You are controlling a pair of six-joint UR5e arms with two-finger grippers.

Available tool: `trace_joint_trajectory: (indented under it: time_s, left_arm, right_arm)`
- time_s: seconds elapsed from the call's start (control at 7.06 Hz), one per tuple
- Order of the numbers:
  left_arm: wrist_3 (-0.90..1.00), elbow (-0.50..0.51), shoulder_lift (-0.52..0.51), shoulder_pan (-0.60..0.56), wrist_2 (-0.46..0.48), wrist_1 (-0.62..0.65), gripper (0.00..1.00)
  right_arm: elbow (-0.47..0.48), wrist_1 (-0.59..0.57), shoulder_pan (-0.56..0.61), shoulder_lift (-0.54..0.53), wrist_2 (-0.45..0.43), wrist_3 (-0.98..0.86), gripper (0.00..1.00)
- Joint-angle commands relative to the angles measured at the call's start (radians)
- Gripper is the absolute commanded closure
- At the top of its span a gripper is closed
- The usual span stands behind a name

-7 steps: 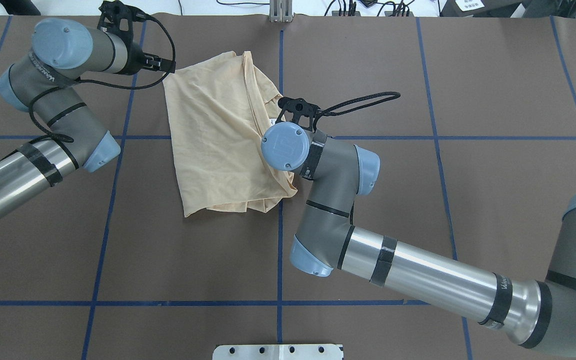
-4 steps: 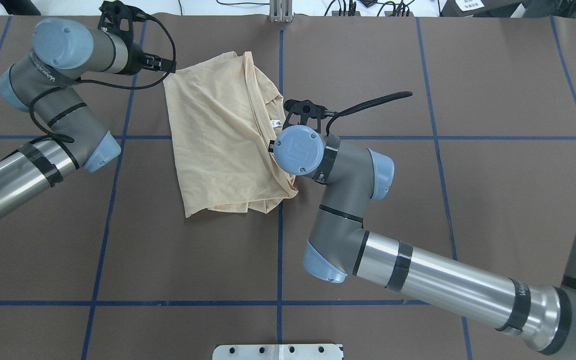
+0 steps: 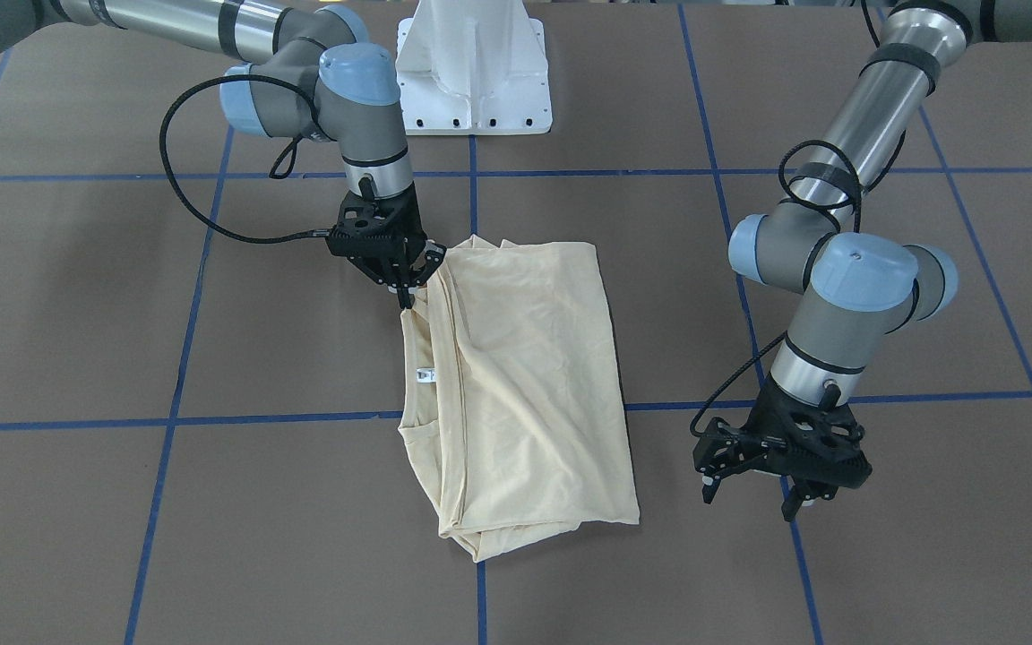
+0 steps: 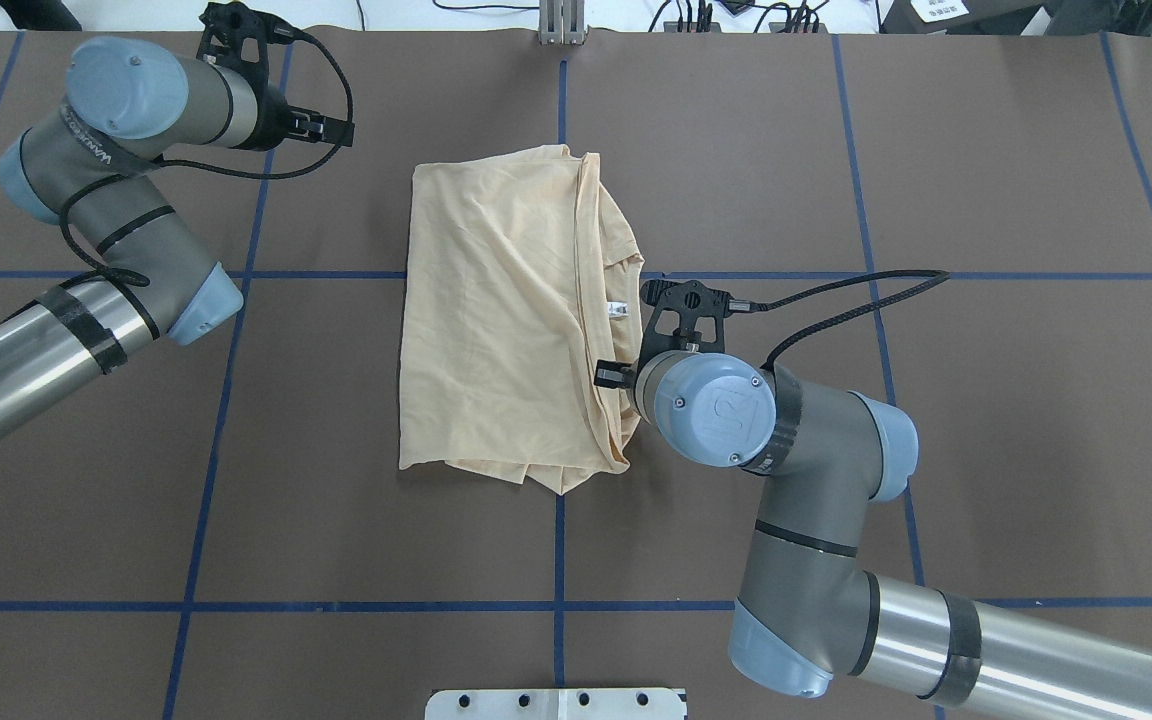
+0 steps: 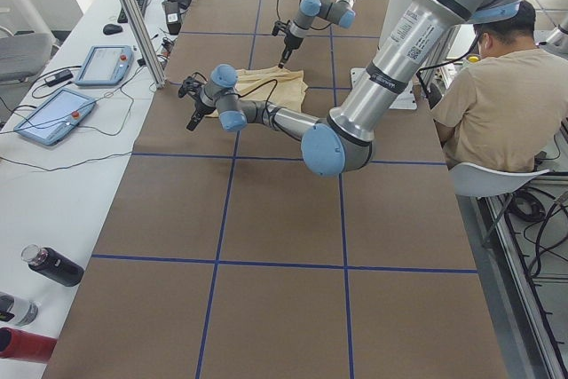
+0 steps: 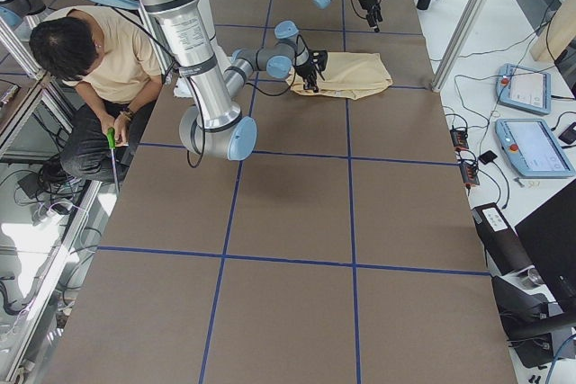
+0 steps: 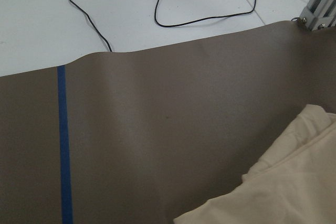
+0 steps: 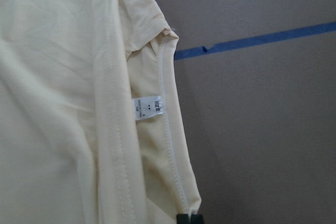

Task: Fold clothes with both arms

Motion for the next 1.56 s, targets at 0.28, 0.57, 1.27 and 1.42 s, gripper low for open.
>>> trace_joint_trajectory:
  time_s: [0.28,0.57,1.27,1.42]
  left_arm:
    - [0.001,0.001,0.000,0.000,0.000,0.000,0.00]
    - [0.001,0.000,0.000,0.000,0.000,0.000,0.00]
    - [0.001,0.001,0.001,0.000,0.000,0.002,0.00]
    - [0.001,0.001,0.000,0.000,0.000,0.000,0.00]
  right_arm:
    - [0.006,-0.002,0.011,0.013,-0.013,-0.016,0.00]
    - [-0.114,-0.151,0.078,0.195,-0.001,-0.072,0.00]
    - [-0.101,-0.244,0.027,0.196,0.127,-0.119,0.15]
    - [-0.101,-0.244,0.008,0.185,0.119,-0.119,0.40]
